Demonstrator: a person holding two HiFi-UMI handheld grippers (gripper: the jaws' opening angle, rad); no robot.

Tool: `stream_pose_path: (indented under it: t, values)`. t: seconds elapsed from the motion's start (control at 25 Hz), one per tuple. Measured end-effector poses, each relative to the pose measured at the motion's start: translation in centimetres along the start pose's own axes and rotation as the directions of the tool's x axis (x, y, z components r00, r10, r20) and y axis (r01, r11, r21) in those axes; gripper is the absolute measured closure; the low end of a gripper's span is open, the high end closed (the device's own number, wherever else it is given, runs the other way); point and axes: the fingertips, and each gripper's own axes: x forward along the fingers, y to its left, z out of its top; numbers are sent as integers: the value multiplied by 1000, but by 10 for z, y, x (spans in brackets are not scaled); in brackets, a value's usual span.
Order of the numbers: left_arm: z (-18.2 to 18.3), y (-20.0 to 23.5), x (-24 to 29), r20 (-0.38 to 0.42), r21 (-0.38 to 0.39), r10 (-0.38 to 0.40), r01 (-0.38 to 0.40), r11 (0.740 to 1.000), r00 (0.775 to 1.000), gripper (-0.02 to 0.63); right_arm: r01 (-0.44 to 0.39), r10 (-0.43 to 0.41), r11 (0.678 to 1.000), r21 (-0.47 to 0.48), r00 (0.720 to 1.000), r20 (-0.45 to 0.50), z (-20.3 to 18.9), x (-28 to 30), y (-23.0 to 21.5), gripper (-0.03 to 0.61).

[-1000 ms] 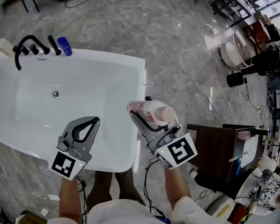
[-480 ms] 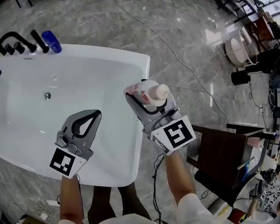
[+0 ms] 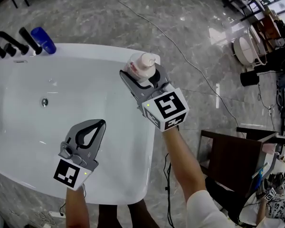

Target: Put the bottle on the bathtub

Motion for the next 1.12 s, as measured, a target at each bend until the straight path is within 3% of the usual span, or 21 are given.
stream_pose_path:
  t: [0.2,0.6,1.12]
  values:
    - [-24,3,9,-7,-10,-17,17,1000,1000,611,-2,1,1000,-30,1000,-27,-23,42,-21,337]
    - [-69,4,9,-36,-46,-20,19,999,999,611,92,-92,996,-18,996,6,-48,105,-63,337]
    - [-71,-4,6,-40,-65,-16,13,998,999,611,120,-126,988,98,991,53,-51,122,-78,328]
